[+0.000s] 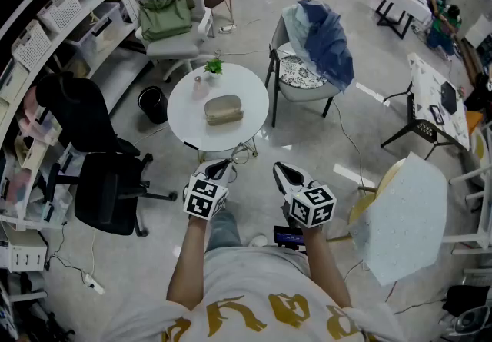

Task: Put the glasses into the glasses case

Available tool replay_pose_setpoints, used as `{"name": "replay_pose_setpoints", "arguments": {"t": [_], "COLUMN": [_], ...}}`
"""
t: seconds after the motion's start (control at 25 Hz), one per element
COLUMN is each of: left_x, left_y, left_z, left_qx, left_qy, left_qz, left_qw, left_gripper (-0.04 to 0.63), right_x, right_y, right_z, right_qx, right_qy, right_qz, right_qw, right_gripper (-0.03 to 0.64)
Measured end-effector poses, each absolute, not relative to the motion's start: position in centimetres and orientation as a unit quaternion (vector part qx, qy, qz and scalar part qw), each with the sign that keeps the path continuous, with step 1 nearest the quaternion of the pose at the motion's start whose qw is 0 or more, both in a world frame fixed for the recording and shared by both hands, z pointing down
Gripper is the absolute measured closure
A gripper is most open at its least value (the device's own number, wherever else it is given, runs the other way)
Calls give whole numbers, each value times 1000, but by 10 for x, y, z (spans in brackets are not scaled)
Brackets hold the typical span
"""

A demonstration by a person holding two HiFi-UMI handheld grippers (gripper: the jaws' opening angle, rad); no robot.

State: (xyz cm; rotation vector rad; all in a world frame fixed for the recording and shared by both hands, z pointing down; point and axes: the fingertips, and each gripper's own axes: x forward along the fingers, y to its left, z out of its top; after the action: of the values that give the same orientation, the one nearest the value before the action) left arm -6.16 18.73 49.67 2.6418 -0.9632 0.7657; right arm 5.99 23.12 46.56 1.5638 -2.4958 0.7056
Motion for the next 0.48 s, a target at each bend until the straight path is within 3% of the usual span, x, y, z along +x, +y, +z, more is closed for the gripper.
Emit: {"name": "replay_pose_setpoints", "arguments": {"t": [0.48], "left_x": [-56], "left_y": [205], "left_z": [486], "left_qx": [905], "left_qy": [-325], "left_qz": [254], "left_qw": [105], "left_gripper": [580], "right_x": [78], "right_y": [258], "right_z": [455], "right_qx": [542], "right_qy": [-810], "right_qz": [219], "right_qw": [48], "right_gripper": [591]}}
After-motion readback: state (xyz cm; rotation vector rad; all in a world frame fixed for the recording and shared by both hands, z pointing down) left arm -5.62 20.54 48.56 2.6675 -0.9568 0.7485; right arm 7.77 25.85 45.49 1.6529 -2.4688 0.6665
